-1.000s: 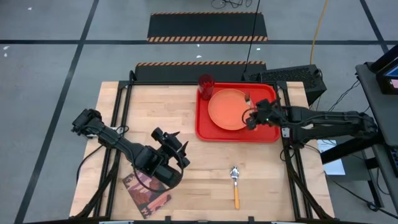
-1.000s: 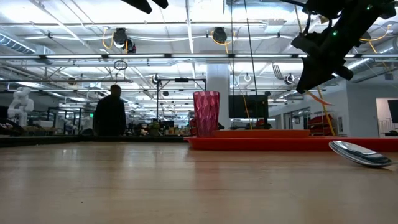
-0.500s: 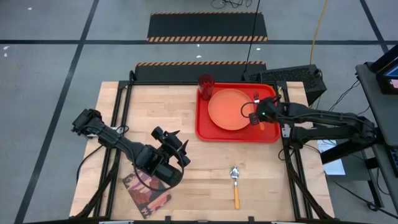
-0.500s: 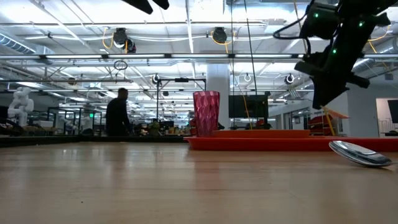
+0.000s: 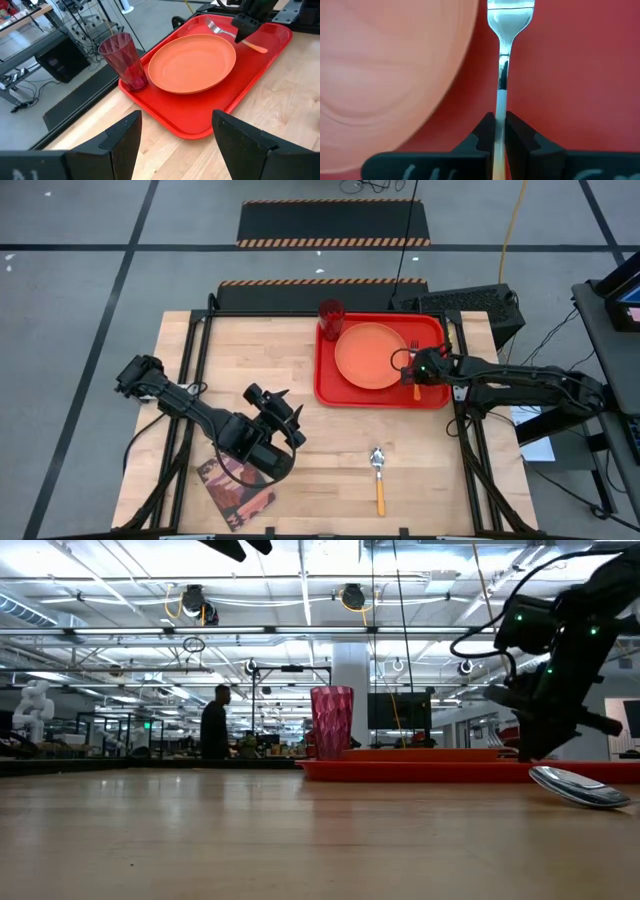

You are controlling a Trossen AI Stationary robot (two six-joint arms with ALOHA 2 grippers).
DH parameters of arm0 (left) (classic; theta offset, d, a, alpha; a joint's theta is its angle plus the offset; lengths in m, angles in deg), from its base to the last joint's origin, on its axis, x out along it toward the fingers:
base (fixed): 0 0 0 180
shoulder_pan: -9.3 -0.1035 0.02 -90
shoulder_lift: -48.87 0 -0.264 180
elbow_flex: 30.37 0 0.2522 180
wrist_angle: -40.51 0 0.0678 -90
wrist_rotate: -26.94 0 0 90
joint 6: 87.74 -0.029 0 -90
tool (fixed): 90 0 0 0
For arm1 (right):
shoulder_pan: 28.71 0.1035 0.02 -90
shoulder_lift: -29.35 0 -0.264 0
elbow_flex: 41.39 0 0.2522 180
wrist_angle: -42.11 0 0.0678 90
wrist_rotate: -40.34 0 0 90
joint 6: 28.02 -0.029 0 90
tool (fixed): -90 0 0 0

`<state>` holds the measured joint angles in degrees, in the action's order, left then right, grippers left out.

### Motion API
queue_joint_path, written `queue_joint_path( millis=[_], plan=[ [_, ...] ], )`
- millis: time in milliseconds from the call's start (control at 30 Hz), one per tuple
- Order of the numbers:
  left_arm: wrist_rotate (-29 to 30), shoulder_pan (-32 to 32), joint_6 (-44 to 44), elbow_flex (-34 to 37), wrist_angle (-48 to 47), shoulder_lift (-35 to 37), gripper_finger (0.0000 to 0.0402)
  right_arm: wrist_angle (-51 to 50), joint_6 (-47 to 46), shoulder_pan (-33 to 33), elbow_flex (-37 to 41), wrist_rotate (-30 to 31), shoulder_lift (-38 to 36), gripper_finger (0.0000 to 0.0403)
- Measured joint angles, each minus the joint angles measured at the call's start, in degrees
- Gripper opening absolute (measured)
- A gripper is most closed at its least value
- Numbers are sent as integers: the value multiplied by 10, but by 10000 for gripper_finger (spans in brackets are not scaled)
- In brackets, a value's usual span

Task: Pick and place plate/cup/fork/spoon on tray
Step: Put the orange fork beside the orange plate on the red tray

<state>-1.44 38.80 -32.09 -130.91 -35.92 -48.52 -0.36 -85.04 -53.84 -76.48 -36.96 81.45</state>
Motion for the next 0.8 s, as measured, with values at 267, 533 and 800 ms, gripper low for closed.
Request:
queue_joint_path(
  millis=[267,533,800],
  plan=[
    [0,0,1,0,3,0,243,45,-6,-20,26,-6,0,20],
    [0,-2,-1,0,10,0,243,45,-5,-26,26,10,0,71],
    [0,-2,-44,0,58,0,243,49,12,-26,26,37,-9,111]
  ],
)
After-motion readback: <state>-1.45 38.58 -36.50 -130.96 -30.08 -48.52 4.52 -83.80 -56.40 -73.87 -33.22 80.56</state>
